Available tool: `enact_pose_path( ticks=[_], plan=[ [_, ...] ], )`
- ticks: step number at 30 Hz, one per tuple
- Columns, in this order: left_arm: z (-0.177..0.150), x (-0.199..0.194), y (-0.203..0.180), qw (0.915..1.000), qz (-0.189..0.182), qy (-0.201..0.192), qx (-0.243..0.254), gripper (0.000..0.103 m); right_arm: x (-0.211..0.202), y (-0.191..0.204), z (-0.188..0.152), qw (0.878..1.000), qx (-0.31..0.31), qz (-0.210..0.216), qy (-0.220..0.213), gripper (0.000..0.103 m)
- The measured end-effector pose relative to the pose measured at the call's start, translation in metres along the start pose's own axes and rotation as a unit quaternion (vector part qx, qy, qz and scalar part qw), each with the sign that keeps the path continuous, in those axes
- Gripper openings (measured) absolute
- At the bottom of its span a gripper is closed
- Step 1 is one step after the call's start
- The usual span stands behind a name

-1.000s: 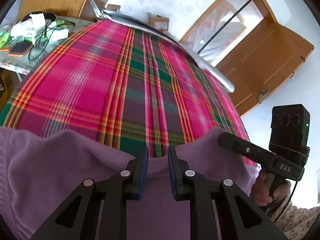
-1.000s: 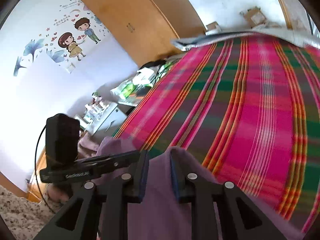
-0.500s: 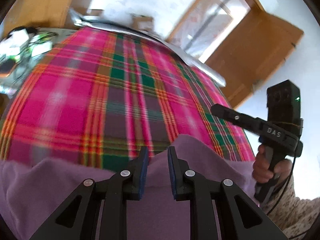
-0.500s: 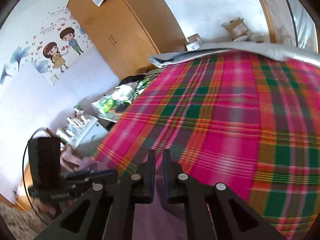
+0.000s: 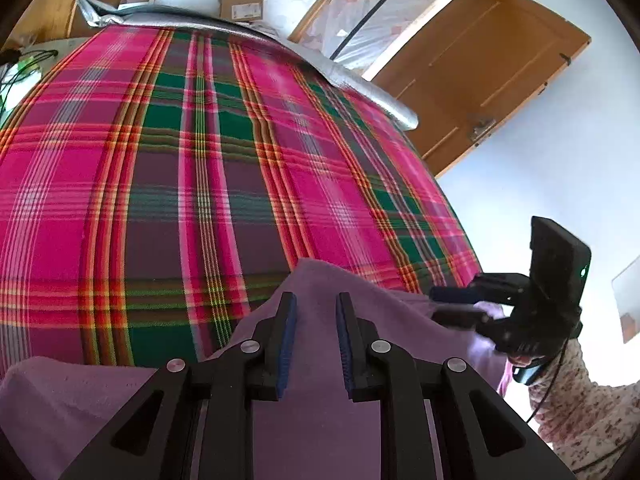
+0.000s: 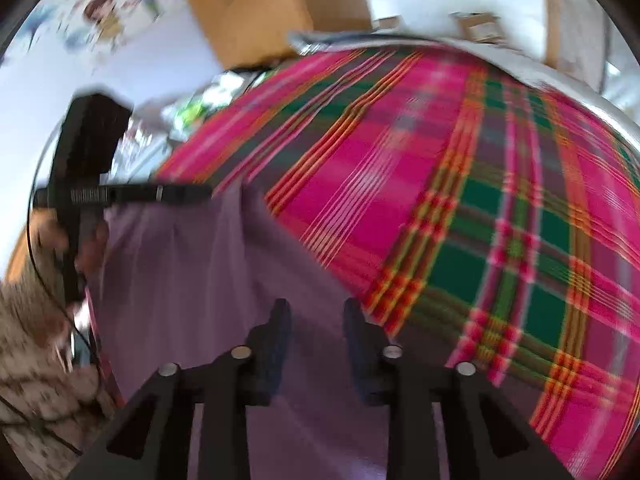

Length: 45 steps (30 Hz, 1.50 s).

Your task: Fold clothes

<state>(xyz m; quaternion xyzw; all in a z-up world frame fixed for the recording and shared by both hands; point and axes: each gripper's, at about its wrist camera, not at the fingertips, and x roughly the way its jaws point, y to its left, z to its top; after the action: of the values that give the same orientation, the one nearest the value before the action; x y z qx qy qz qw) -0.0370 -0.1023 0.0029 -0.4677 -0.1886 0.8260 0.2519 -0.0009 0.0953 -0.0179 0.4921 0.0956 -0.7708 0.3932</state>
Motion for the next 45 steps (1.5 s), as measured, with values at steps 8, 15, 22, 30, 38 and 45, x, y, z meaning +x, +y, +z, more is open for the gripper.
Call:
enact_pose_path(
  ticks=[8, 15, 22, 30, 38, 45],
  plan=[
    [-0.001, 0.013, -0.001, 0.9996, 0.017, 0.021, 0.004, 0.021, 0.011, 0.005, -0.005, 1.000, -0.025, -0.009, 0.003, 0.014],
    [0.005, 0.017, 0.006, 0.9995, -0.003, 0.013, -0.029, 0.021, -0.004, -0.002, -0.007, 0.999, -0.001, -0.030, -0.044, 0.004],
    [0.007, 0.014, 0.000, 0.9995, 0.019, 0.004, -0.023, 0.021, 0.004, -0.015, -0.011, 0.997, 0.048, -0.041, -0.049, 0.004],
    [0.001, 0.002, -0.012, 0.9997, 0.004, -0.017, -0.017, 0.021, 0.000, -0.019, -0.017, 0.993, 0.077, -0.050, -0.075, 0.004],
    [0.001, 0.030, -0.019, 0.9992, 0.035, 0.021, 0.003, 0.021, 0.009, -0.021, -0.010, 0.991, 0.100, -0.049, -0.073, 0.006],
    [0.004, 0.036, -0.012, 0.9993, 0.034, 0.017, -0.007, 0.021, -0.047, -0.045, -0.040, 0.977, 0.143, -0.094, -0.128, 0.008]
  ],
)
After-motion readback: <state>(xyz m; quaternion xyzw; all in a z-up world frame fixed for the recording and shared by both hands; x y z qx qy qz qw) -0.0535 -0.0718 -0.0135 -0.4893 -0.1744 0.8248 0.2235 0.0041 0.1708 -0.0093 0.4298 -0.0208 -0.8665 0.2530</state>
